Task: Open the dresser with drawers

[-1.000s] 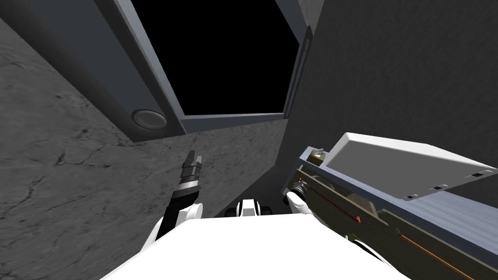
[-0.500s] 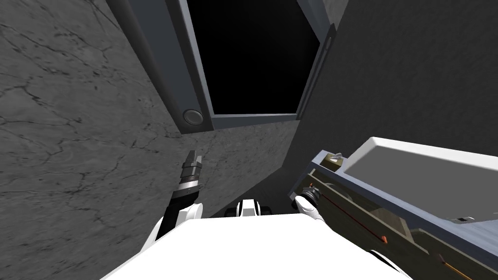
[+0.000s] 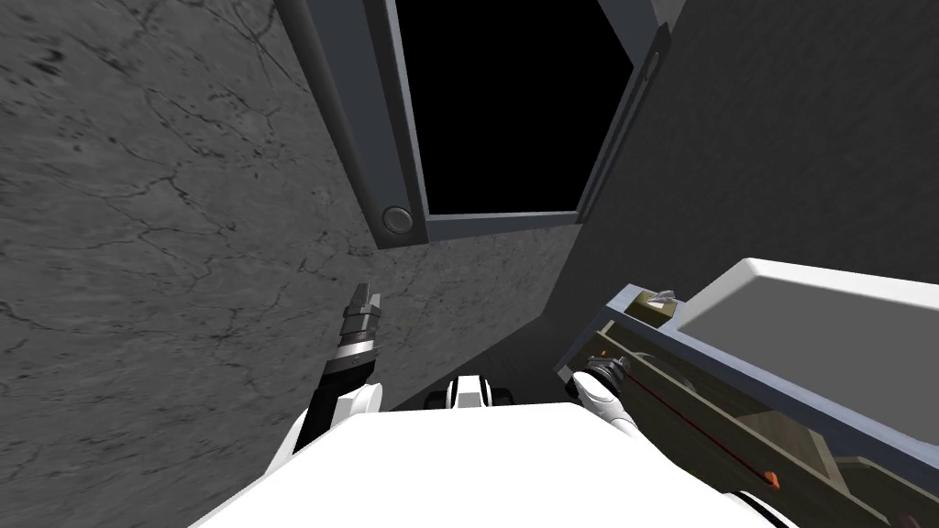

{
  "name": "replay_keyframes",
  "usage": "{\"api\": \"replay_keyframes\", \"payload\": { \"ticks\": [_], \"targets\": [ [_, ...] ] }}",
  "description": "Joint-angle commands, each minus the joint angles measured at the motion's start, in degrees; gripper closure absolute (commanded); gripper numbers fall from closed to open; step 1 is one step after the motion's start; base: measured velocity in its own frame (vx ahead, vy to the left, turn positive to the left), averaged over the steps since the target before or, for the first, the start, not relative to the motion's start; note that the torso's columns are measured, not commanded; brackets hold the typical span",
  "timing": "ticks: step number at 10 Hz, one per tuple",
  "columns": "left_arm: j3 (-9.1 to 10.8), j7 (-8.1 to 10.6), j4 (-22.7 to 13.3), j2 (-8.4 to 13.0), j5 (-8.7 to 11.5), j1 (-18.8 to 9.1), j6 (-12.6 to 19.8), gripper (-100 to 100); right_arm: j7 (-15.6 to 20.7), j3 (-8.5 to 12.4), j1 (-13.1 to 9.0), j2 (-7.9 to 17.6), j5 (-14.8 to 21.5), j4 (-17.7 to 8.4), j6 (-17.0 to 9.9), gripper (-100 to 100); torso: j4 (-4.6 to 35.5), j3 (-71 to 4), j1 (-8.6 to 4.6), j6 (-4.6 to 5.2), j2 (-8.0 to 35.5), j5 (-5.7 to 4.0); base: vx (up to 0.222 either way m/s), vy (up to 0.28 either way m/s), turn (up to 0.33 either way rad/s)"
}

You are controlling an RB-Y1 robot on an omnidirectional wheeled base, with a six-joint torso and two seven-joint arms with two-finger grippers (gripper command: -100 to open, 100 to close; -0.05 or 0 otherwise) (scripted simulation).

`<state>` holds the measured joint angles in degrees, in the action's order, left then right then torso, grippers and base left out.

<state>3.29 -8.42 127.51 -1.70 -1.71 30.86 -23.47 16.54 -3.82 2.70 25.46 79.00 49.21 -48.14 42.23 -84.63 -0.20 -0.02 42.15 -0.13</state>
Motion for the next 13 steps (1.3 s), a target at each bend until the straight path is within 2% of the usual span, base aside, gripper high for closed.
{"api": "replay_keyframes", "payload": {
  "ticks": [1, 6, 7, 8, 13],
  "targets": [
    [0.00, 0.00, 0.00, 0.00, 0.00, 0.00, 0.00, 0, 2.43, 1.00, -2.02, 2.70, -2.21, -0.67, 2.79, -100, 0.05, 0.05, 0.18, 0.00, 0.10, 0.11, -0.031, 0.088, -0.029],
    [0.00, 0.00, 0.00, 0.00, 0.00, -0.01, 0.00, 0, 7.19, 3.16, -4.86, 7.77, -6.63, -0.58, 7.78, -100, 0.08, 0.06, 0.21, 0.02, 0.15, 0.17, -0.035, 0.097, -0.039],
    [0.00, 0.00, 0.00, 0.00, 0.00, 0.00, 0.00, 0, 6.74, 2.83, -4.26, 6.70, -6.19, -0.31, 6.89, -100, 0.18, 0.07, 0.41, 0.01, 0.23, 0.35, -0.010, 0.042, -0.013],
    [0.00, 0.00, 0.00, 0.00, 0.00, 0.00, 0.00, 0, 7.14, 2.87, -4.18, 6.69, -6.36, -0.20, 7.09, 0, 0.17, 0.09, 0.35, 0.01, 0.22, 0.34, -0.002, 0.008, 0.001],
    [0.00, 0.00, 0.00, 0.01, 0.00, 0.00, 0.00, 0, 7.12, 2.76, -4.04, 6.45, -6.40, -0.34, 7.22, 0, 0.09, 0.07, 0.26, 0.02, 0.17, 0.18, 0.000, 0.000, 0.000]
  ]
}}
